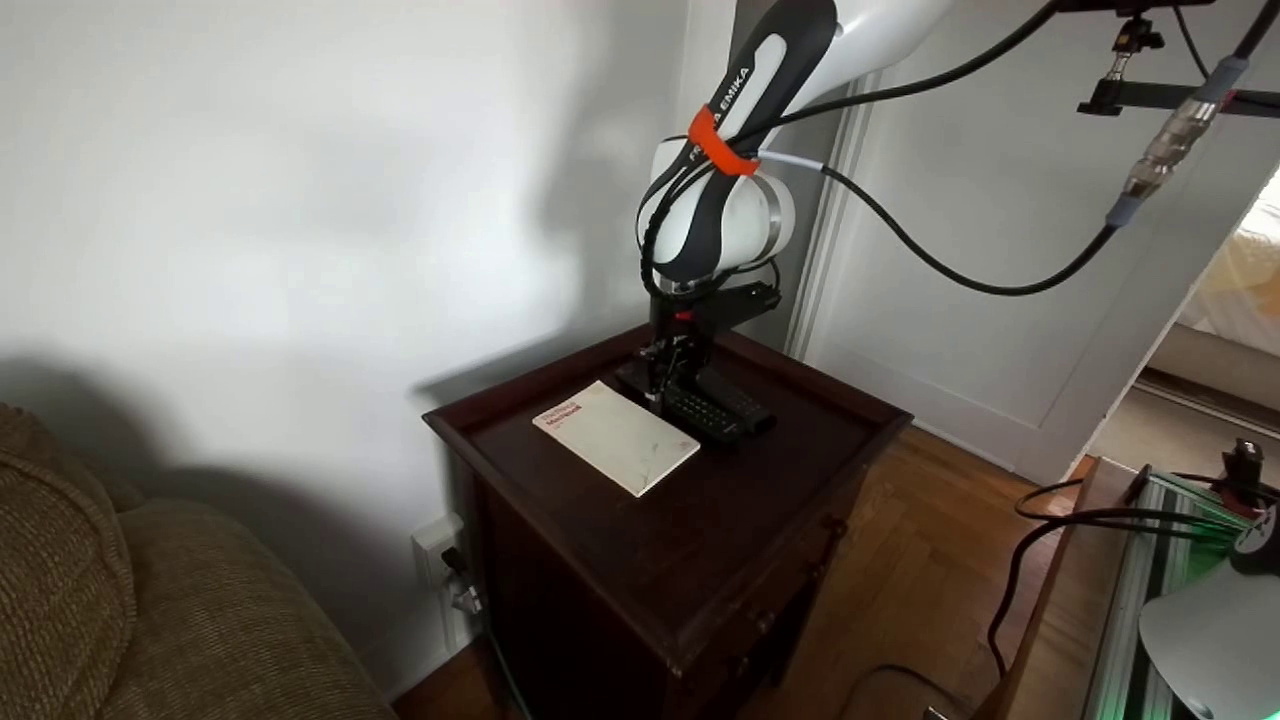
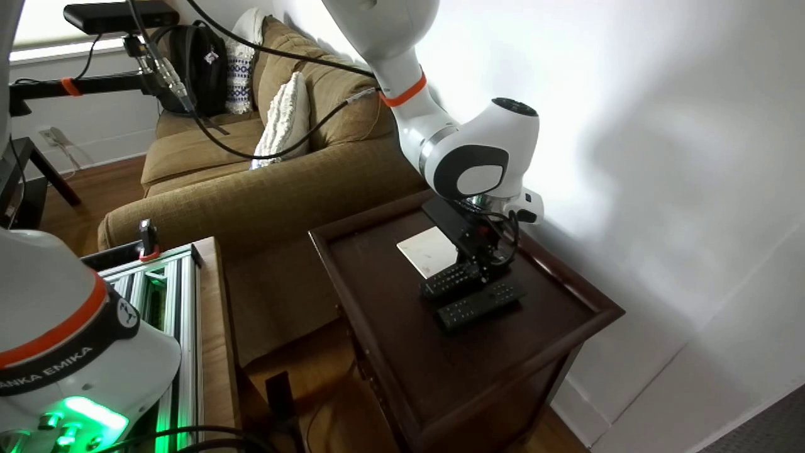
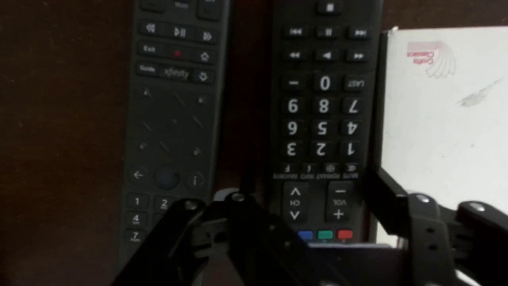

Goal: Put the black remote control on the cabinet then place the dark grey remote control on the black remote control.

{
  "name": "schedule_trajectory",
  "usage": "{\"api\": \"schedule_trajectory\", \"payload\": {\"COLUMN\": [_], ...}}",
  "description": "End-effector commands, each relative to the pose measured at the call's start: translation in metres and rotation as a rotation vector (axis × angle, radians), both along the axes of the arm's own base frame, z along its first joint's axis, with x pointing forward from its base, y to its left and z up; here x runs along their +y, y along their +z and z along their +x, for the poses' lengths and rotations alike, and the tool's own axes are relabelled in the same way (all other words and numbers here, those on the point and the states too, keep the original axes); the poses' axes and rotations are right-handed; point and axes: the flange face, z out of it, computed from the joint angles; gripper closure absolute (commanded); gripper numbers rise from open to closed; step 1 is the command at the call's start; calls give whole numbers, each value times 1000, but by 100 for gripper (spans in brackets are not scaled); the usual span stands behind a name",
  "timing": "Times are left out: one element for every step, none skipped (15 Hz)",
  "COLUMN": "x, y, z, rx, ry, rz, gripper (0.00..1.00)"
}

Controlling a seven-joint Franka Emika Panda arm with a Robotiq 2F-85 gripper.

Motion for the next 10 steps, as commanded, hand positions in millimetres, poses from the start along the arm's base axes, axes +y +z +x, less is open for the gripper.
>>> {"api": "schedule_trajectory", "payload": {"x": [-2, -2, -2, -3, -4, -6, -9, -13, -19, -25], "y": [11, 19, 28, 38, 49, 62, 71, 79, 80, 79], "z": [4, 3, 3, 2, 2, 1, 0, -1, -5, -9], "rx": [-3, -21, -36, -57, -79, -113, -134, -147, -139, -116], "ry": [-22, -23, -24, -25, -27, -35, -41, -51, -62, -73], "rz": [13, 13, 11, 4, 3, 4, 2, -3, -11, -18], "gripper": [1, 0, 0, 0, 0, 0, 0, 0, 1, 0]}}
